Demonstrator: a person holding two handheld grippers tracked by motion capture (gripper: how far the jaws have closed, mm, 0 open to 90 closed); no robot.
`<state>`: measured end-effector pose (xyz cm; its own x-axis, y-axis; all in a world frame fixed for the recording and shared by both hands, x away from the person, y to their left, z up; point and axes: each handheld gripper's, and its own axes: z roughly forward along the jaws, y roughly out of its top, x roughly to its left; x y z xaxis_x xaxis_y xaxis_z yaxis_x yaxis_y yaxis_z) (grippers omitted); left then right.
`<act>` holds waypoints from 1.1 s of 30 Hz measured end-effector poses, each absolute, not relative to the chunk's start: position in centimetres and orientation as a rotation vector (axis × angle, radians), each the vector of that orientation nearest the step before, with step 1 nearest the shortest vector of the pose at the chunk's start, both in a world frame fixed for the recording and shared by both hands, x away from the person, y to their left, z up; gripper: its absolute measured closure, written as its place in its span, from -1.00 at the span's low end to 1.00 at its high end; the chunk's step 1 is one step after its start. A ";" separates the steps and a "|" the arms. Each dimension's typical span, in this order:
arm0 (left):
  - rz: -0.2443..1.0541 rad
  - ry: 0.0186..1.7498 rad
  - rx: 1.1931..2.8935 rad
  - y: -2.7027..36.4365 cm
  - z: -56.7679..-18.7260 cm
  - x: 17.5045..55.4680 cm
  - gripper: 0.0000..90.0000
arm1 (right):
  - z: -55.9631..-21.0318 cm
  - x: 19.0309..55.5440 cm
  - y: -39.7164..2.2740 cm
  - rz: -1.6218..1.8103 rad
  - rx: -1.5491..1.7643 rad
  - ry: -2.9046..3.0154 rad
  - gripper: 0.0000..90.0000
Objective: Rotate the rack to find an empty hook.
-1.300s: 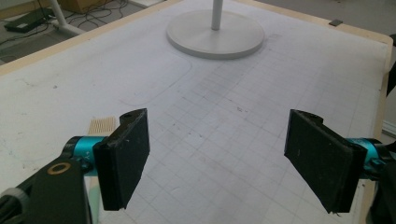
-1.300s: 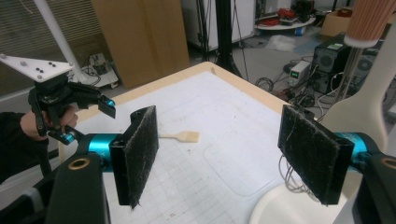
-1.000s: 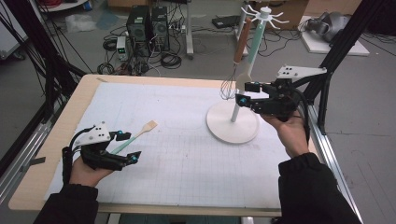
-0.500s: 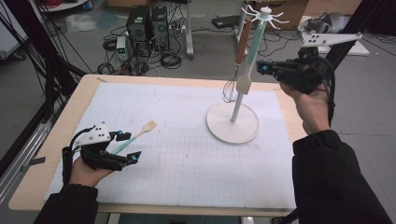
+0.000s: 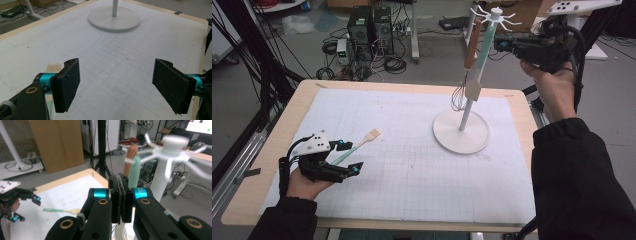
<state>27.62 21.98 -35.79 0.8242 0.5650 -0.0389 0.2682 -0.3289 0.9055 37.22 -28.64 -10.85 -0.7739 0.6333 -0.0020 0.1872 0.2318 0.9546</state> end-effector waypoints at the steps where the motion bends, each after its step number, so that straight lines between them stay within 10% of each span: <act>1: 0.344 0.626 1.924 22.0 -35.8 27.6 -0.50 | -10.6 37.2 -28.6 1.553 0.766 2.121 0.98; 33: 0.336 0.620 1.920 22.1 -35.7 27.6 -0.49 | -9.6 38.4 -26.5 1.461 0.811 2.082 0.98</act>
<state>27.60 22.12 -35.72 0.8268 0.5608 -0.0447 0.2683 -0.3232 0.9075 38.40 -26.54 -9.63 -0.7161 0.6968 -0.0401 0.1996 0.2595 0.9449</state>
